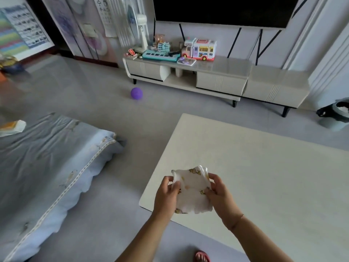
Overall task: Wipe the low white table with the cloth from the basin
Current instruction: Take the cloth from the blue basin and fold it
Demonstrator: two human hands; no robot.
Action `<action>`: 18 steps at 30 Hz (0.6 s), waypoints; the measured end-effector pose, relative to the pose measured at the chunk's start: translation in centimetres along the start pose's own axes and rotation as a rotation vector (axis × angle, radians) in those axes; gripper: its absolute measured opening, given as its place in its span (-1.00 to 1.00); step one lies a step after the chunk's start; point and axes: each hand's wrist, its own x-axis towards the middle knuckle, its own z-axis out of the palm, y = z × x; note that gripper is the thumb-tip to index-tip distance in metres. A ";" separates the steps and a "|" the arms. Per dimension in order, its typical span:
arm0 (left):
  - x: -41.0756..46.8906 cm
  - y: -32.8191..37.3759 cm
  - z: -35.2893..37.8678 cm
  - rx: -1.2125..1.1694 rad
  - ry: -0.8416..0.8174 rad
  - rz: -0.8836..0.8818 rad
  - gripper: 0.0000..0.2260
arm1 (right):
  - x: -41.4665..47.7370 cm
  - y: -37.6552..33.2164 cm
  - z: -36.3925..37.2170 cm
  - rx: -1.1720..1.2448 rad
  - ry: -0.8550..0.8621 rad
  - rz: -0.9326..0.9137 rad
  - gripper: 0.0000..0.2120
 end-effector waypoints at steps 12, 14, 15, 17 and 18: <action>10.2 -9.7 -5.5 0.263 -0.165 -0.094 -0.97 | 7.1 9.2 9.9 -0.038 0.136 0.286 -0.57; 11.8 -11.8 -6.5 0.319 -0.195 -0.097 -0.97 | 7.6 11.7 12.1 -0.054 0.172 0.312 -0.58; 12.7 -12.9 -7.1 0.342 -0.216 -0.089 -0.96 | 7.9 13.0 13.3 -0.063 0.185 0.321 -0.58; 14.5 -15.0 -8.1 0.377 -0.256 -0.068 -0.91 | 8.6 15.1 15.5 -0.070 0.209 0.333 -0.58; 15.3 -16.1 -8.5 0.392 -0.269 -0.061 -0.90 | 9.0 16.0 16.4 -0.076 0.218 0.339 -0.58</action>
